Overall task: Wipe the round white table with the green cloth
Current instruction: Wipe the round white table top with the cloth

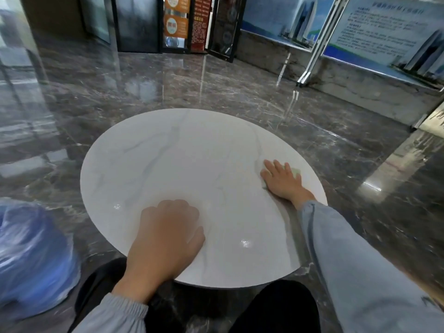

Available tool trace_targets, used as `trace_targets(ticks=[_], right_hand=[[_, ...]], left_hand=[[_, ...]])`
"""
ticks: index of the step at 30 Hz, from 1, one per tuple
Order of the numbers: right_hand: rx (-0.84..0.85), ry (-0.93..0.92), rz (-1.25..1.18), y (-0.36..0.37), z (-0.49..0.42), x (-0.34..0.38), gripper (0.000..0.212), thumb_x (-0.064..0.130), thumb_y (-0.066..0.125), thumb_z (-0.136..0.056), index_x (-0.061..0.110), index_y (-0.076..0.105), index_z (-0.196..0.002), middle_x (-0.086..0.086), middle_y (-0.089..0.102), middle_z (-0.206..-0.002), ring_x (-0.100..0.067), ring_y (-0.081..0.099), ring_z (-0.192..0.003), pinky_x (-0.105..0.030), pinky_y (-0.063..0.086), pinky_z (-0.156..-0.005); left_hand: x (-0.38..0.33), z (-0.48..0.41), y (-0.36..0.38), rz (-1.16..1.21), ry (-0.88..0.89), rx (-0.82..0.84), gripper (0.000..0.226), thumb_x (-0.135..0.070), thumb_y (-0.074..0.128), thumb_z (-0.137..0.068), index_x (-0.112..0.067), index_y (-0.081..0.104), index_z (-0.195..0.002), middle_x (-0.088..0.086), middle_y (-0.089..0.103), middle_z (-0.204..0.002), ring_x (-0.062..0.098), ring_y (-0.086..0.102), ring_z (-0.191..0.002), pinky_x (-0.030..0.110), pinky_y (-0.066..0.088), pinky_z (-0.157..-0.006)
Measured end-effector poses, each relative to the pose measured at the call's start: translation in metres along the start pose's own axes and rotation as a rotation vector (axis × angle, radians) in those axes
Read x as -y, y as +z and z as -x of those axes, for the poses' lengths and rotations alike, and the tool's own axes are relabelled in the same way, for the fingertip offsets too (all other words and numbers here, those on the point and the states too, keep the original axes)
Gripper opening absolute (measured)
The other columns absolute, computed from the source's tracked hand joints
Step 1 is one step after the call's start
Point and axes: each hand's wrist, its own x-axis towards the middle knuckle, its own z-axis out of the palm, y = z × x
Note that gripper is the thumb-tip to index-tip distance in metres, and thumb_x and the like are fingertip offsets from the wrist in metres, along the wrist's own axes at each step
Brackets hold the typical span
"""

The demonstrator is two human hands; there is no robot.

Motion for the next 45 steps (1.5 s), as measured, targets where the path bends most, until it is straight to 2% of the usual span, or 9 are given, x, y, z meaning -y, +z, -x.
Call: trace_targets(ticks=[6,9,13,20,26,30,35,40,45], right_hand=[[0.056,-0.651,0.143,0.051,0.061,0.163,0.06,0.062,0.018,-0.106,0.049,0.004,-0.162,0.012,-0.003,-0.174,-0.021,-0.01,-0.16,-0.055,-0.01,-0.122],[0.105,-0.782,0.082,0.053,0.07,0.172,0.061,0.067,0.02,-0.103,0.052,0.007,-0.161,0.016,0.0,-0.173,-0.014,-0.01,-0.159,-0.049,-0.011,-0.122],[0.04,-0.568,0.082,0.031,0.034,0.111,0.06,0.068,0.022,-0.105,0.052,0.009,-0.162,0.015,0.005,-0.174,-0.018,-0.003,-0.161,-0.05,0.001,-0.126],[-0.028,-0.017,0.059,-0.001,-0.013,-0.098,0.065,0.065,0.017,-0.104,0.042,0.007,-0.165,0.007,0.004,-0.175,-0.022,-0.002,-0.161,-0.052,0.004,-0.128],[-0.019,-0.035,0.068,0.004,0.027,-0.086,0.06,0.062,0.015,-0.106,0.05,0.002,-0.163,0.015,-0.005,-0.173,-0.02,-0.011,-0.16,-0.055,-0.005,-0.126],[0.022,-0.355,0.125,0.027,0.109,-0.008,0.055,0.063,0.014,-0.105,0.06,-0.009,-0.155,0.019,-0.01,-0.172,-0.013,-0.016,-0.158,-0.05,-0.005,-0.126],[0.038,-0.713,0.063,0.06,0.222,0.044,0.055,0.067,0.014,-0.105,0.065,-0.011,-0.154,0.025,-0.014,-0.17,-0.005,-0.027,-0.154,-0.037,-0.023,-0.12],[0.047,-0.637,0.061,0.046,0.197,0.017,0.057,0.071,0.019,-0.103,0.066,-0.005,-0.154,0.031,-0.013,-0.167,0.004,-0.026,-0.152,-0.028,-0.021,-0.12],[-0.019,-0.204,0.09,0.015,0.097,-0.059,0.059,0.065,0.02,-0.105,0.054,0.006,-0.161,0.016,0.0,-0.173,-0.015,-0.006,-0.16,-0.047,0.005,-0.125]], left_hand=[[0.003,0.001,0.0,-0.013,0.013,-0.032,0.029,-0.055,0.049,-0.09,-0.037,0.065,-0.106,-0.014,0.06,-0.111,0.018,0.057,-0.11,0.04,0.035,-0.091],[0.005,0.001,0.0,-0.015,0.016,-0.043,0.029,-0.054,0.05,-0.09,-0.036,0.066,-0.106,-0.013,0.062,-0.11,0.019,0.058,-0.108,0.04,0.037,-0.089],[0.007,0.003,0.002,0.023,0.009,-0.07,0.022,-0.051,0.054,-0.091,-0.038,0.065,-0.105,-0.018,0.058,-0.11,0.015,0.057,-0.108,0.036,0.034,-0.09],[0.008,0.003,0.006,0.02,0.008,-0.093,0.02,-0.049,0.056,-0.09,-0.037,0.066,-0.104,-0.018,0.058,-0.109,0.014,0.057,-0.107,0.034,0.031,-0.091],[0.006,0.002,0.005,0.025,-0.008,-0.089,0.022,-0.049,0.055,-0.09,-0.036,0.067,-0.103,-0.017,0.059,-0.108,0.015,0.056,-0.108,0.037,0.033,-0.091],[0.007,0.002,0.005,0.035,-0.017,-0.09,0.021,-0.048,0.056,-0.09,-0.037,0.068,-0.104,-0.016,0.06,-0.11,0.016,0.055,-0.11,0.037,0.033,-0.093],[0.008,0.002,0.005,0.025,-0.007,-0.077,0.023,-0.049,0.056,-0.089,-0.037,0.068,-0.104,-0.014,0.062,-0.111,0.019,0.056,-0.11,0.041,0.035,-0.092],[0.009,0.001,0.004,0.027,-0.014,-0.064,0.022,-0.049,0.055,-0.09,-0.039,0.068,-0.105,-0.015,0.061,-0.112,0.017,0.055,-0.111,0.04,0.034,-0.094],[0.009,0.001,0.004,0.024,-0.018,-0.059,0.022,-0.05,0.053,-0.091,-0.04,0.067,-0.105,-0.016,0.06,-0.112,0.017,0.053,-0.112,0.04,0.035,-0.094]])
